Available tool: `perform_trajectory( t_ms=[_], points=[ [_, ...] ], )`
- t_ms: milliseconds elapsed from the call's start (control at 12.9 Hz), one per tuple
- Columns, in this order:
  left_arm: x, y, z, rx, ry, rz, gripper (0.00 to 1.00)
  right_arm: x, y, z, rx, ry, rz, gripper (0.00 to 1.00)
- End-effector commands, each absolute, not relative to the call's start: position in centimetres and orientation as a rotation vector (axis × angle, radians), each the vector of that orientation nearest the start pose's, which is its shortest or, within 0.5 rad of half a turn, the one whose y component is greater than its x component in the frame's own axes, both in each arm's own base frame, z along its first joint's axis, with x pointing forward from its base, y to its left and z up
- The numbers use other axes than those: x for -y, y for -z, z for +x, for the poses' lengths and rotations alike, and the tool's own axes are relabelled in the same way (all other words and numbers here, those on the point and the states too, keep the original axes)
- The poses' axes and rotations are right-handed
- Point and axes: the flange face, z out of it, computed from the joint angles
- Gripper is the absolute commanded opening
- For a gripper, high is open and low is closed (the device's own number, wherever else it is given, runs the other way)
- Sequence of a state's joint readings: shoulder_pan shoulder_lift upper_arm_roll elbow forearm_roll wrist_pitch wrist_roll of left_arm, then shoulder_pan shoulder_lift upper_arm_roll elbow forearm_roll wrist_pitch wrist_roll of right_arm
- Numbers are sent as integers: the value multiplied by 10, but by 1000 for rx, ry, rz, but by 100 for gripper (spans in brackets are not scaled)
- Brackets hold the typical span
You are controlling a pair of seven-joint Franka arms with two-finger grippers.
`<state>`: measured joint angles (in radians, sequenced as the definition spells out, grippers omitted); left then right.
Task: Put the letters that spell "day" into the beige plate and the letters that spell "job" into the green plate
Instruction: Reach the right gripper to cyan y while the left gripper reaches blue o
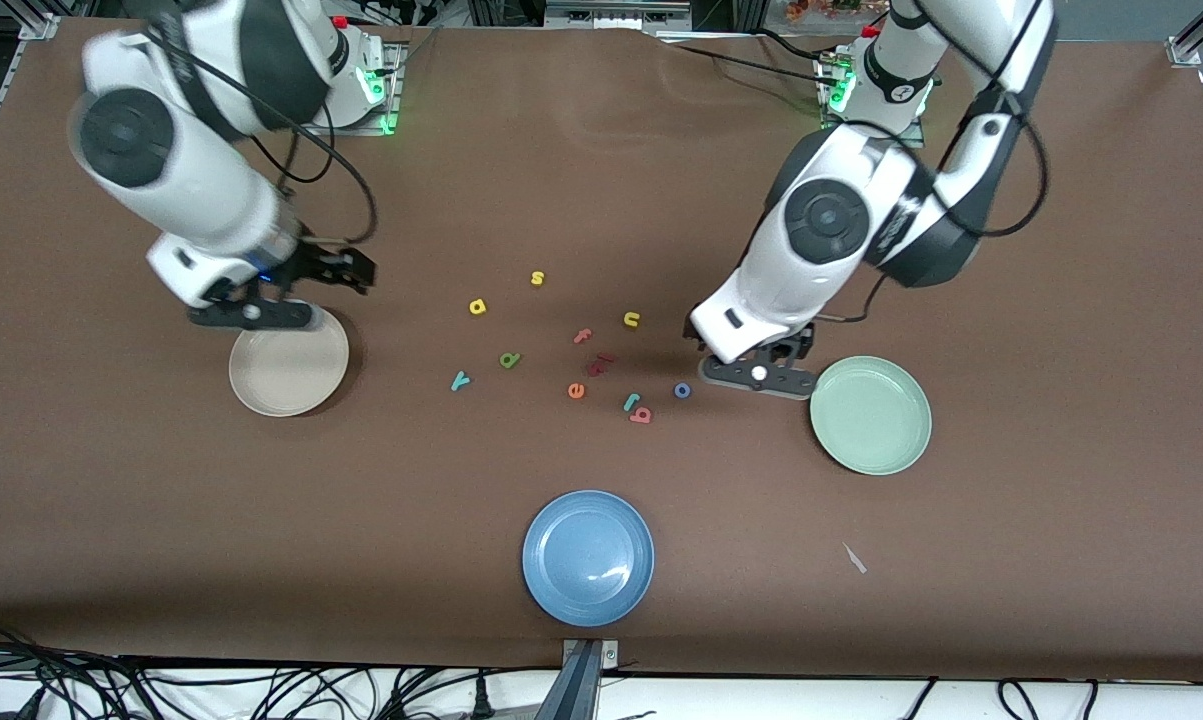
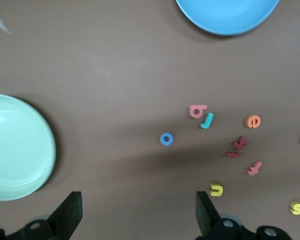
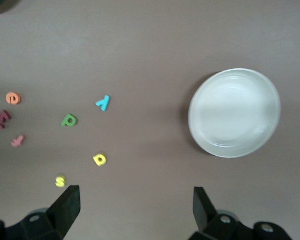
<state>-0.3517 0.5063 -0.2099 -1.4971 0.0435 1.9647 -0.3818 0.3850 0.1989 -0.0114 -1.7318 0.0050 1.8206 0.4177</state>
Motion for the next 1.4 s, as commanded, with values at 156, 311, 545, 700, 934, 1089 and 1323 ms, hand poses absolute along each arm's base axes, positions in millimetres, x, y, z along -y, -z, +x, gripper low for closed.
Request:
perform_trajectory(
  t_ms=[156, 311, 545, 700, 934, 1089, 1323],
  points=[
    [363, -308, 616, -303, -45, -3195, 98, -281, -373, 565, -343, -77, -3145, 100],
    [380, -276, 602, -348, -115, -3173, 80, -280, -335, 559, -417, -36, -3124, 100],
    [386, -246, 594, -367, -179, -3154, 67, -277, -290, 555, -506, 6, -3096, 100],
    [394, -228, 589, -384, -187, -3154, 65, -278, -266, 557, -655, 42, -3052, 100],
    [397, -215, 587, -410, -155, -3145, 65, -282, -217, 559, -732, 73, -3016, 100],
    [393, -206, 585, -472, -123, -3082, 61, -281, -197, 560, -762, 76, -3008, 100],
    [394, -203, 587, -480, -95, -3088, 60, -282, -187, 563, -773, 78, -3005, 100]
  ],
)
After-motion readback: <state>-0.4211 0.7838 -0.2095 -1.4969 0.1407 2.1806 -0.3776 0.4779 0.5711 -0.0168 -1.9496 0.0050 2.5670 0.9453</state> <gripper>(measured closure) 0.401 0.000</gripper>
